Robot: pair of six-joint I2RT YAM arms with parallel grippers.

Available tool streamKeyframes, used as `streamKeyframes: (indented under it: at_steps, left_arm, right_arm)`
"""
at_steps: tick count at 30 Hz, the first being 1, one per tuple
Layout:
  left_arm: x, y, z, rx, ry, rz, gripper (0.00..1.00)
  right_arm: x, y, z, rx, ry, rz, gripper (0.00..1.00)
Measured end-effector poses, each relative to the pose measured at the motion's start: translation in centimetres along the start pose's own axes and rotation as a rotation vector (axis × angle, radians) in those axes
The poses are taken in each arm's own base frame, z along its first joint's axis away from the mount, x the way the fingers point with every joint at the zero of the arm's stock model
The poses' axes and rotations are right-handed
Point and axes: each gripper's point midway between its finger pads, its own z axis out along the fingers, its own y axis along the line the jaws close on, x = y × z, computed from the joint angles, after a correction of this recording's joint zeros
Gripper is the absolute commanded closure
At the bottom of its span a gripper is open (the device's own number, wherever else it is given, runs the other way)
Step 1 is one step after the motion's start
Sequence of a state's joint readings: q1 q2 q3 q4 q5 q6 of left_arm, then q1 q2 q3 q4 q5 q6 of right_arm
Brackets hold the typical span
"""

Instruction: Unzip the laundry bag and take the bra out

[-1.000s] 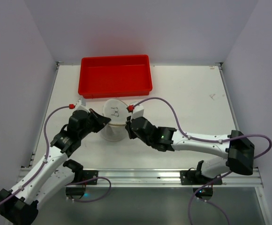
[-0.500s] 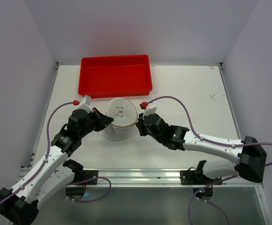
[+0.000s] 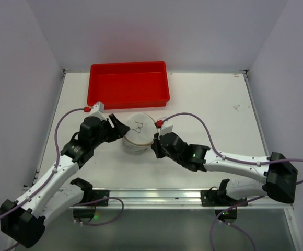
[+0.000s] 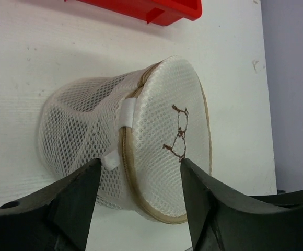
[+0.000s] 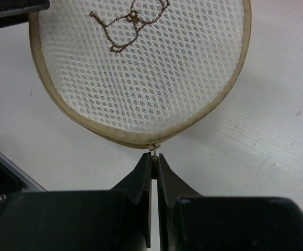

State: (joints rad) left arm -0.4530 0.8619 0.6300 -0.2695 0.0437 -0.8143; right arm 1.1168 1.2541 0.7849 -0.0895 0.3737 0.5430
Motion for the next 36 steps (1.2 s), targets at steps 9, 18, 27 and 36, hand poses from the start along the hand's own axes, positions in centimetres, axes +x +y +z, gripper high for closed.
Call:
streamKeyframes:
  at_steps: [9,18,27,36]
  left_arm:
    - [-2.4,-2.3,-3.6,0.063,-0.081,-0.016,0.16]
    - [-1.0,-2.5,-5.2,0.067,-0.021,-0.112,0.18]
    - [1.7,-1.3,-4.8,0.04,0.067,-0.219,0.18]
    - [2.5,-0.9,-5.3,0.005,0.094,-0.332,0.15]
  right_arm:
    - [0.7,2.4,1.1,-0.015,-0.004,0.07,1.0]
    - [-3.5,5.4,1.6,-0.032,-0.117,0.159,1.0]
    - [-3.6,6.7,2.8,-0.021,-0.126,0.154,1.0]
    - [-3.3,7.5,2.9,-0.014,-0.142,0.145,1.0]
